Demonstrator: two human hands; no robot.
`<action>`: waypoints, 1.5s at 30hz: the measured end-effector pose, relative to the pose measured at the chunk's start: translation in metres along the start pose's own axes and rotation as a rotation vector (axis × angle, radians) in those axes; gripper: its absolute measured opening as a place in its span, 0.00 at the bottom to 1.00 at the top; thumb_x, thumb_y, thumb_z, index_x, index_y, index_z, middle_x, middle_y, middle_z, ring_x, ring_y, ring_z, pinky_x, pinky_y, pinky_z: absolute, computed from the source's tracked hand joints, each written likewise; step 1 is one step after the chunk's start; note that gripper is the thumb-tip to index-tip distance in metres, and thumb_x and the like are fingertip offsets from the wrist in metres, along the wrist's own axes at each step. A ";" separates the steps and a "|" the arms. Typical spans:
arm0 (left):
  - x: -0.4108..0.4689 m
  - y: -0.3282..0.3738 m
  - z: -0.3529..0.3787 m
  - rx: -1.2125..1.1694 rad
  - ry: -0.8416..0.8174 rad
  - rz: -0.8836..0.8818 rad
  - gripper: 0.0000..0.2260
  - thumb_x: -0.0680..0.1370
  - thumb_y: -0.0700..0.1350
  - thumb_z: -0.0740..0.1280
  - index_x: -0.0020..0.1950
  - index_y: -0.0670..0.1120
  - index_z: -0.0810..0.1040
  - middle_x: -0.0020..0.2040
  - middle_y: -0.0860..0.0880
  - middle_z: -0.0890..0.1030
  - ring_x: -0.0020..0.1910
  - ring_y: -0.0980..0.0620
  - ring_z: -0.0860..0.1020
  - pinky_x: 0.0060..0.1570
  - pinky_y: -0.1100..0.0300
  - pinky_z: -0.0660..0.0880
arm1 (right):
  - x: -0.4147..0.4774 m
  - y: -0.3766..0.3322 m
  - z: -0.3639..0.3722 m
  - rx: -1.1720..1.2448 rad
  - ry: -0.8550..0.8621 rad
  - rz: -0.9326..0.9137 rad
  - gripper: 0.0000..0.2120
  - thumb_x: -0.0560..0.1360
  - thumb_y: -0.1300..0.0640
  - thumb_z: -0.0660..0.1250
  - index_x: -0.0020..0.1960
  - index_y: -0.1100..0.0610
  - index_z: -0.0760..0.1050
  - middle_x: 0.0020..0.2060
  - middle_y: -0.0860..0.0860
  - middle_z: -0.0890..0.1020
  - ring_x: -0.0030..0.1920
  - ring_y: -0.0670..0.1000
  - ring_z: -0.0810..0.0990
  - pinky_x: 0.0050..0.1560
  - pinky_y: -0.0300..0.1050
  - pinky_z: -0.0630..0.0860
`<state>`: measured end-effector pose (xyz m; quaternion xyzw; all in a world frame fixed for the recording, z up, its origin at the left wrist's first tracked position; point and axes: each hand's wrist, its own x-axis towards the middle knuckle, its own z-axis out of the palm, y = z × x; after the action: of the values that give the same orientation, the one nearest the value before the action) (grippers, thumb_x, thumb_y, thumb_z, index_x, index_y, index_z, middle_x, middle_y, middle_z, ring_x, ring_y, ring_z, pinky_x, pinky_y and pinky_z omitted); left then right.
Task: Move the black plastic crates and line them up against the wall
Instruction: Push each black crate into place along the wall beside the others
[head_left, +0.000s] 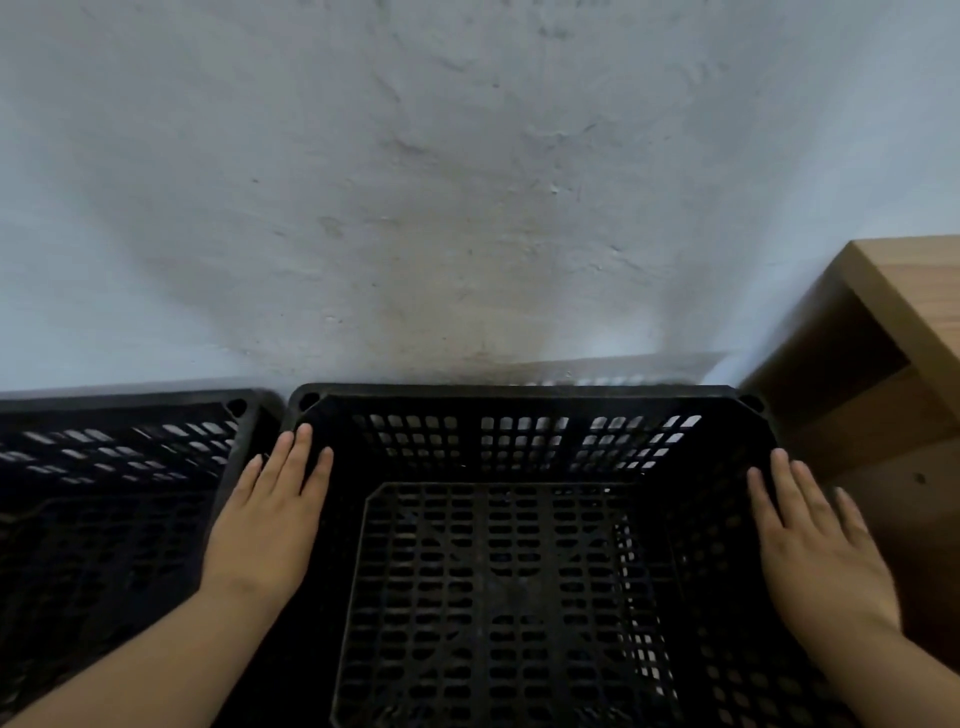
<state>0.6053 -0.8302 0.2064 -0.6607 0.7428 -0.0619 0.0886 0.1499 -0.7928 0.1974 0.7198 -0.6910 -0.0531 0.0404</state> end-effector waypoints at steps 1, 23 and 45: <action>0.000 0.000 0.000 0.009 0.015 0.013 0.33 0.70 0.35 0.65 0.73 0.45 0.57 0.75 0.42 0.50 0.73 0.50 0.48 0.73 0.52 0.48 | 0.000 0.001 0.000 0.001 -0.007 -0.016 0.28 0.69 0.62 0.47 0.67 0.67 0.66 0.76 0.52 0.39 0.76 0.48 0.36 0.73 0.46 0.35; -0.105 -0.003 -0.040 0.062 -0.045 0.069 0.38 0.66 0.35 0.69 0.74 0.46 0.58 0.75 0.41 0.54 0.73 0.46 0.47 0.67 0.57 0.26 | -0.102 -0.016 -0.084 -0.396 -0.260 0.091 0.25 0.79 0.59 0.39 0.69 0.63 0.29 0.65 0.57 0.26 0.75 0.56 0.34 0.74 0.51 0.38; -0.217 -0.026 -0.275 0.068 0.027 0.145 0.36 0.75 0.35 0.58 0.75 0.48 0.40 0.76 0.44 0.37 0.75 0.47 0.36 0.73 0.52 0.37 | -0.210 0.015 -0.346 -0.560 -0.168 0.119 0.26 0.79 0.56 0.38 0.77 0.59 0.44 0.77 0.54 0.42 0.77 0.53 0.42 0.76 0.50 0.45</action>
<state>0.5959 -0.6247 0.4913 -0.6008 0.7873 -0.0894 0.1054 0.1730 -0.5891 0.5470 0.6321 -0.6913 -0.2984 0.1832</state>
